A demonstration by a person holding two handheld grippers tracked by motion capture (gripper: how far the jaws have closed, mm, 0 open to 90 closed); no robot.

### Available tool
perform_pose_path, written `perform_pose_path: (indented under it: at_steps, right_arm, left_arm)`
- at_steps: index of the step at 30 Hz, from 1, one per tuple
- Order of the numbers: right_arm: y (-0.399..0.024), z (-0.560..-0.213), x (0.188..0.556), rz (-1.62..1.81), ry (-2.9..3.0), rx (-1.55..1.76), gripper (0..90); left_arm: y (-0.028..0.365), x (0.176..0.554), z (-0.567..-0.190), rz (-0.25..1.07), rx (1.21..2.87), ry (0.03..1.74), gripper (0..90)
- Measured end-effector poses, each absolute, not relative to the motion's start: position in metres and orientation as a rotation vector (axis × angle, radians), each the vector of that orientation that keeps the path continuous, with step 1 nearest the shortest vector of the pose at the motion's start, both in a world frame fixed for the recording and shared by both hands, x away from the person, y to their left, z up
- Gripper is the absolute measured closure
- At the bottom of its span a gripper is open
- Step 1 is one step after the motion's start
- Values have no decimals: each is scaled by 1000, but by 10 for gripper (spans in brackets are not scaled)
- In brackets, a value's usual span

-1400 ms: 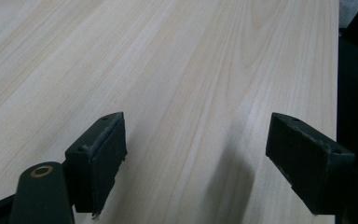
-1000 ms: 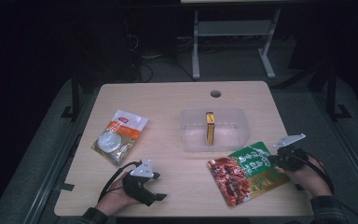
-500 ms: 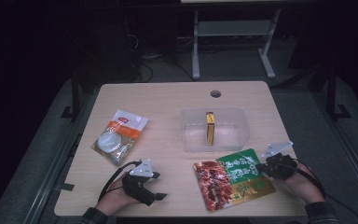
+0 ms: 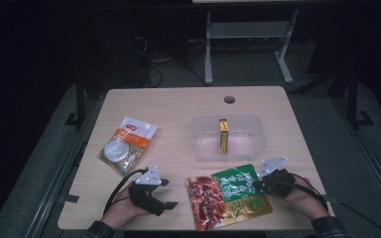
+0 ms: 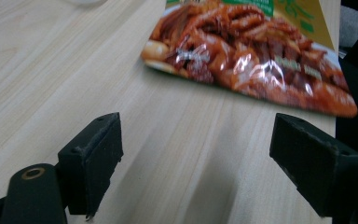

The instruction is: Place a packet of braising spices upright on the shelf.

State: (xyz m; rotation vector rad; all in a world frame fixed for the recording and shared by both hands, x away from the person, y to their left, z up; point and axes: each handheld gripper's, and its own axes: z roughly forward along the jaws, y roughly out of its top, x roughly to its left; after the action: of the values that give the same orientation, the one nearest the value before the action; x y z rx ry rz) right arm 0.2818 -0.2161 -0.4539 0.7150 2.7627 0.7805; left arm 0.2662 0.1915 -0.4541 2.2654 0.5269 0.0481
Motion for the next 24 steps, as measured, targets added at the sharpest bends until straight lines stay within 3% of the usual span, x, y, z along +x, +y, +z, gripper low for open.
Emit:
perform_pose_path:
  at_steps: [24]
  right_arm:
    - [-145, -454, 273, 816, 2815, 426, 900]
  left_arm:
    - [184, 266, -452, 62, 2259, 515, 133]
